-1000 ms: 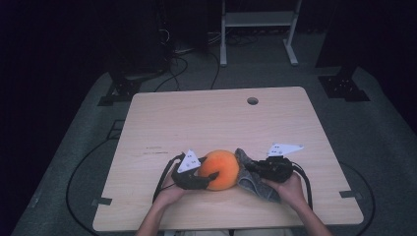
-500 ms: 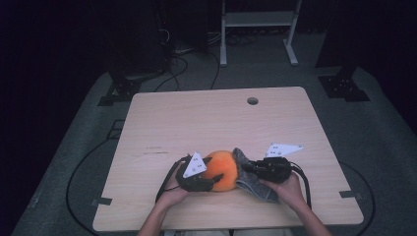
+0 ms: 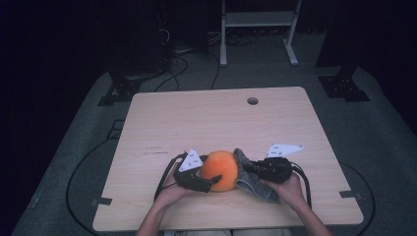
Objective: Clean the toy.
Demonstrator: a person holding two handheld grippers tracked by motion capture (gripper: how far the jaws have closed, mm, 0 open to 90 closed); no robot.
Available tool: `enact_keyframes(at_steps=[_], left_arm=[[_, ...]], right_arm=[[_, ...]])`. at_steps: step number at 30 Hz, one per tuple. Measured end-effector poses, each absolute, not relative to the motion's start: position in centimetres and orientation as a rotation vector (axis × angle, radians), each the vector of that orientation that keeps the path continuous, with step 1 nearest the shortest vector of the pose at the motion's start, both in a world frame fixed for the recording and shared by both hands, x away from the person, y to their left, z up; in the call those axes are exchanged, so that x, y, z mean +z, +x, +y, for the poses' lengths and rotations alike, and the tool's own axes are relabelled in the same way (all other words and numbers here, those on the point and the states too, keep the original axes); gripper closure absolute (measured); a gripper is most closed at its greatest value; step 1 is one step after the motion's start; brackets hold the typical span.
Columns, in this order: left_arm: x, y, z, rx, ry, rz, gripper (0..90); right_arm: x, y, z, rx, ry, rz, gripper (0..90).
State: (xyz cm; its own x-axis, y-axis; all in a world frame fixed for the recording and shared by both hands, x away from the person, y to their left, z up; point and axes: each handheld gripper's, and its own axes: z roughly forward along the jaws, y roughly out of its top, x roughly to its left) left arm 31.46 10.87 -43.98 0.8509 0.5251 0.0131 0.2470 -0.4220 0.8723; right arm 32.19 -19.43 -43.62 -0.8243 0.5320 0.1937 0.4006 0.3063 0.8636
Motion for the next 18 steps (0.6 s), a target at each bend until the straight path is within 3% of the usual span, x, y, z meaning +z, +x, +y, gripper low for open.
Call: enact_keyframes(at_steps=[4, 5, 8, 13, 15, 18], left_arm=[[-44.2, 31.5, 10.7, 0.357, 2.029, 0.550, 16.2], [-44.3, 31.4, 10.6, 0.366, 2.033, 0.539, 21.5], [-44.3, 31.0, 10.1, 0.399, 2.051, 0.518, 23.6], [-43.6, 31.6, 10.4, 0.350, 2.014, 0.568, 9.8], [-43.8, 31.5, 10.3, 0.356, 2.037, 0.553, 11.3], [-44.2, 31.3, 10.4, 0.375, 2.043, 0.535, 20.9]], right_arm=[[-42.7, 31.9, -19.2, 1.606, 0.839, 2.410, 80.4], [-42.3, 31.6, -18.8, 1.644, 0.808, 2.404, 80.4], [-42.2, 31.5, -18.2, 1.653, 0.784, 2.404, 80.4], [-42.6, 31.6, -17.6, 1.625, 0.770, 2.415, 80.4], [-42.6, 31.6, -17.7, 1.627, 0.775, 2.411, 80.4], [-43.1, 31.9, -18.0, 1.624, 0.802, 2.421, 80.4]])
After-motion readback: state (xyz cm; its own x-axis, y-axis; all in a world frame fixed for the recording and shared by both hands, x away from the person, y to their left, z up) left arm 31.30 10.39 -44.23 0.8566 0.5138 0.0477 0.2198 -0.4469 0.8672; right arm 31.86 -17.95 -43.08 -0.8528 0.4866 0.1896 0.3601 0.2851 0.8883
